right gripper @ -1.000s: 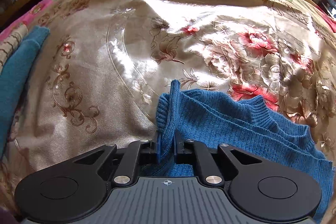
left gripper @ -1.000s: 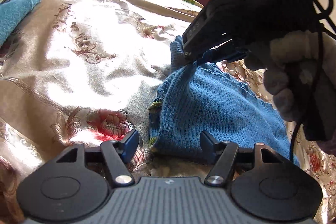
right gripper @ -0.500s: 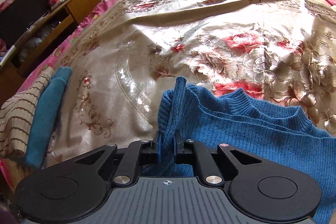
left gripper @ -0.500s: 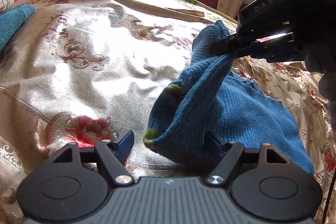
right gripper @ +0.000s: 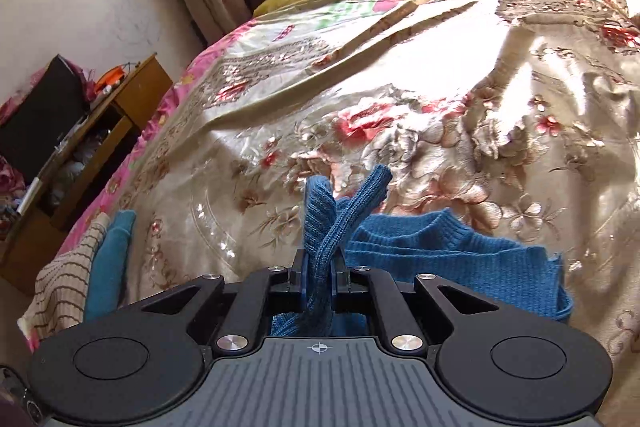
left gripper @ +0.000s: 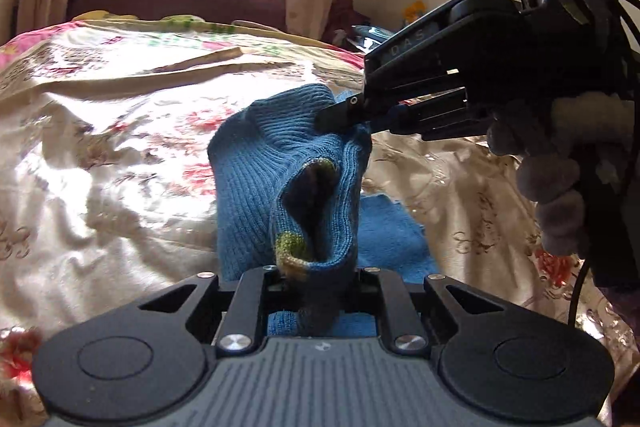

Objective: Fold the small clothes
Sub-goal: 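Lift the sweater edge and fold it over the rest with the right tool, then open the right tool and press the folded sweater flat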

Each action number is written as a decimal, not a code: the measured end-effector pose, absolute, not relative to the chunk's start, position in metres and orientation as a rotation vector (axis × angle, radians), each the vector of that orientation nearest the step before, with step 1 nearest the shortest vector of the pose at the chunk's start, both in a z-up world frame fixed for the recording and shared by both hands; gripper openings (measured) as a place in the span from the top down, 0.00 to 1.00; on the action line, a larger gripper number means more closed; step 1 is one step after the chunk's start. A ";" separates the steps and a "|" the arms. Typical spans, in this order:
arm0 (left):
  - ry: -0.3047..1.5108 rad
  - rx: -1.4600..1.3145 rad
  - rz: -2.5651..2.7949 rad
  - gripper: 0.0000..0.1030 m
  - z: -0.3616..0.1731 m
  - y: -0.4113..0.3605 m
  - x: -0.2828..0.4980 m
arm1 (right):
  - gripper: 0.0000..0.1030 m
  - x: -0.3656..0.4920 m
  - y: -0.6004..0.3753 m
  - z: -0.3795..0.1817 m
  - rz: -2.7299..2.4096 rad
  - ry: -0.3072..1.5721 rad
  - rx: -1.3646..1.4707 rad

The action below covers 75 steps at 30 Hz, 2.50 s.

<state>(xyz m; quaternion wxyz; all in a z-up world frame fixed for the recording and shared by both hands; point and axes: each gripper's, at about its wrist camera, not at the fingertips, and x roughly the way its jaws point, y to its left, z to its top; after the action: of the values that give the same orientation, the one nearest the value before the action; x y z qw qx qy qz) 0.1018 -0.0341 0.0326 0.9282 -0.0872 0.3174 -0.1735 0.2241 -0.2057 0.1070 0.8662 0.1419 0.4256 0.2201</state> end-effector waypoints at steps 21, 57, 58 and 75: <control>0.746 0.169 -0.473 0.75 -0.010 -0.166 0.101 | 0.90 0.218 -0.326 0.009 0.287 0.985 0.470; 0.750 0.058 -0.447 0.63 0.012 -0.079 0.074 | 0.96 0.083 -0.309 0.014 0.363 0.997 0.400; 0.757 0.041 -0.430 0.62 0.010 -0.076 0.080 | 0.96 0.082 -0.310 0.009 0.355 1.010 0.415; 0.862 0.073 -0.394 0.58 -0.006 -0.077 0.107 | 0.79 0.111 -0.318 0.052 0.249 0.883 0.397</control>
<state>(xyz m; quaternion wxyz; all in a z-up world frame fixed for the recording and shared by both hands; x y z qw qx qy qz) 0.1070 -0.0768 -0.0057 0.8891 0.0353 0.4150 -0.1896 0.1111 -0.3184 0.0515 0.8776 0.1902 0.4236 0.1196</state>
